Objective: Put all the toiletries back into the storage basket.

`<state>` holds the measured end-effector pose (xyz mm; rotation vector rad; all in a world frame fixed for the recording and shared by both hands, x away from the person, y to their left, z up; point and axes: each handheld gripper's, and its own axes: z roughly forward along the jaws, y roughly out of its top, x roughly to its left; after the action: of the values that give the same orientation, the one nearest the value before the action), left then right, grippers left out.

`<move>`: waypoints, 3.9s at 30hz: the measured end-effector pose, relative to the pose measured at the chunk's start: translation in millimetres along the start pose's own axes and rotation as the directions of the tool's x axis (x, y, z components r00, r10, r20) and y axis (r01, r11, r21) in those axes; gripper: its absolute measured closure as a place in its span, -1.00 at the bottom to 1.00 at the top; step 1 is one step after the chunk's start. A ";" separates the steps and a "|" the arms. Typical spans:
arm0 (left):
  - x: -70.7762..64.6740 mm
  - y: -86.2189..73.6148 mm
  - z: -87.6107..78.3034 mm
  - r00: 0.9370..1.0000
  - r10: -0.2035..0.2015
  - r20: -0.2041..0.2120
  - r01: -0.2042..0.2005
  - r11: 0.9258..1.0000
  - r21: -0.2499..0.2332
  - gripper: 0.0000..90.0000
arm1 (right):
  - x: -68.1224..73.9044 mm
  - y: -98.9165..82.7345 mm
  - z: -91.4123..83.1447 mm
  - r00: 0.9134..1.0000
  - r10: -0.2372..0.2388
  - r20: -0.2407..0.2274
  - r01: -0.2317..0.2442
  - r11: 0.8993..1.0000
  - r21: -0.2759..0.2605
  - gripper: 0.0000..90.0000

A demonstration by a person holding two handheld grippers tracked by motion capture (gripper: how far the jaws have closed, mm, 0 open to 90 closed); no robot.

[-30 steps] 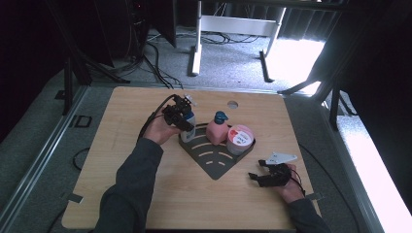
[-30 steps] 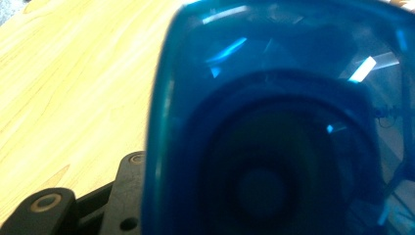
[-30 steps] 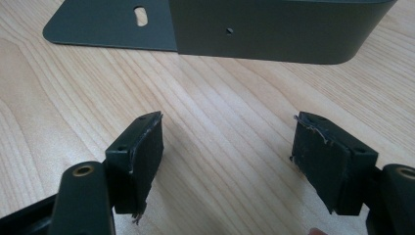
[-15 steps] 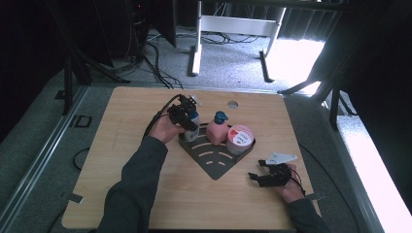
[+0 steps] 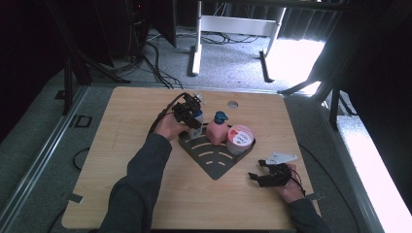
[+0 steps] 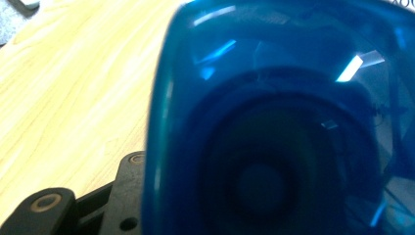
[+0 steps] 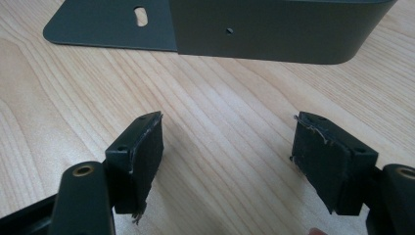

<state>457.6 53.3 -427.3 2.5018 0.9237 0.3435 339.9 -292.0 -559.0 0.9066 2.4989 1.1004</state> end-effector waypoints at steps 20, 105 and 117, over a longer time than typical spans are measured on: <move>11.4 3.0 15.8 1.000 -0.024 -0.014 0.024 1.000 0.016 0.22 | -0.4 -0.1 0.0 1.000 0.002 -0.002 -0.002 1.000 -0.002 -0.40; 15.3 9.7 30.2 0.992 -0.109 0.068 0.113 0.993 -0.048 -0.16 | -0.3 -0.7 -0.7 1.000 -0.003 -0.003 0.003 1.000 -0.001 -0.40; 14.5 0.3 19.6 0.995 -0.086 0.046 0.086 0.996 -0.013 -0.17 | -0.4 -0.8 -0.7 1.000 -0.002 -0.003 0.002 1.000 -0.002 -0.40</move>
<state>475.9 56.4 -443.0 2.4374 1.0033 0.2637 339.5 -293.0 -559.1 0.9022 2.5009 1.1040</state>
